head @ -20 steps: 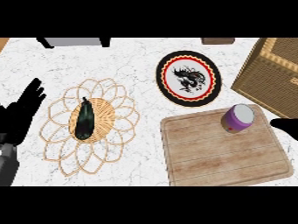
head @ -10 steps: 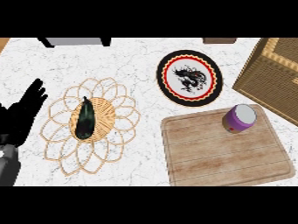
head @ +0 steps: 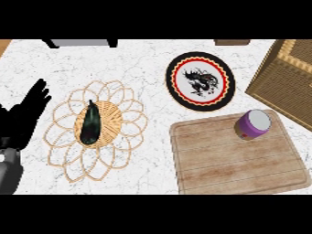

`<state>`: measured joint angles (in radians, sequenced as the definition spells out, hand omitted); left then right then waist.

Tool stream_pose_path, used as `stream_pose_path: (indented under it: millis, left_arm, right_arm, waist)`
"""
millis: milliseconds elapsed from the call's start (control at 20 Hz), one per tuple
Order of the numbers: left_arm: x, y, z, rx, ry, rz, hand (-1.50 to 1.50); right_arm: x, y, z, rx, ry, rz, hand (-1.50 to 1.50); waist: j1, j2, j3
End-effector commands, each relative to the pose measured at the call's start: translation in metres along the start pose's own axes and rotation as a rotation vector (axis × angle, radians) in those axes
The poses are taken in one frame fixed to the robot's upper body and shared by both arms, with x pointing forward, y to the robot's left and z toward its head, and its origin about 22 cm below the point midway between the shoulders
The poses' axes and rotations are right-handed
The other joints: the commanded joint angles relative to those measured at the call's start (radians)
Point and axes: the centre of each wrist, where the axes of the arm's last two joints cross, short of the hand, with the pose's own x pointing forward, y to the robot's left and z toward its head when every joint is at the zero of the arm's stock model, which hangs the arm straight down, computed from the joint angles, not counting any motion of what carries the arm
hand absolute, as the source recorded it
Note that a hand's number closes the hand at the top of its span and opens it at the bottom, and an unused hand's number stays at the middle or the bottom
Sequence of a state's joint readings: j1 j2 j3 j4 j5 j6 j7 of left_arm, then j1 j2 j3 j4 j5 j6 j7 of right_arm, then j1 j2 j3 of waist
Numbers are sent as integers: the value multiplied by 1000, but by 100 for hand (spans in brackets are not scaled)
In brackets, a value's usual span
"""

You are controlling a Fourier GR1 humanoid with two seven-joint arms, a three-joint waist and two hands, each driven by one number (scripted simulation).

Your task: Pick the can from the cutting board and place it in the basket

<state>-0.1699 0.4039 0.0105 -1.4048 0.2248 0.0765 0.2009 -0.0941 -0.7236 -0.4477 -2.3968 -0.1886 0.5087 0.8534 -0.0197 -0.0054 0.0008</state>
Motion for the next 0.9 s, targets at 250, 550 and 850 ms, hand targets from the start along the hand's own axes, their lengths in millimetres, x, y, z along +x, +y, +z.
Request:
stream_pose_path:
  millis: [250, 550, 850]
  left_arm:
    - [5, -7, 10, -20, 10, -18, 0]
    - [-10, -2, -2, -26, -15, -14, 0]
    - [-1, -5, -2, -18, -21, 2, 0]
  right_arm:
    - [-54, 50, 9, -51, 2, 3, -150]
    - [-68, 94, -20, -129, -44, -20, -150]
    - [-93, 133, -63, -149, -57, -126, -150]
  waist:
    - [21, 5, 1]
    - [23, 7, 0]
    - [26, 6, 0]
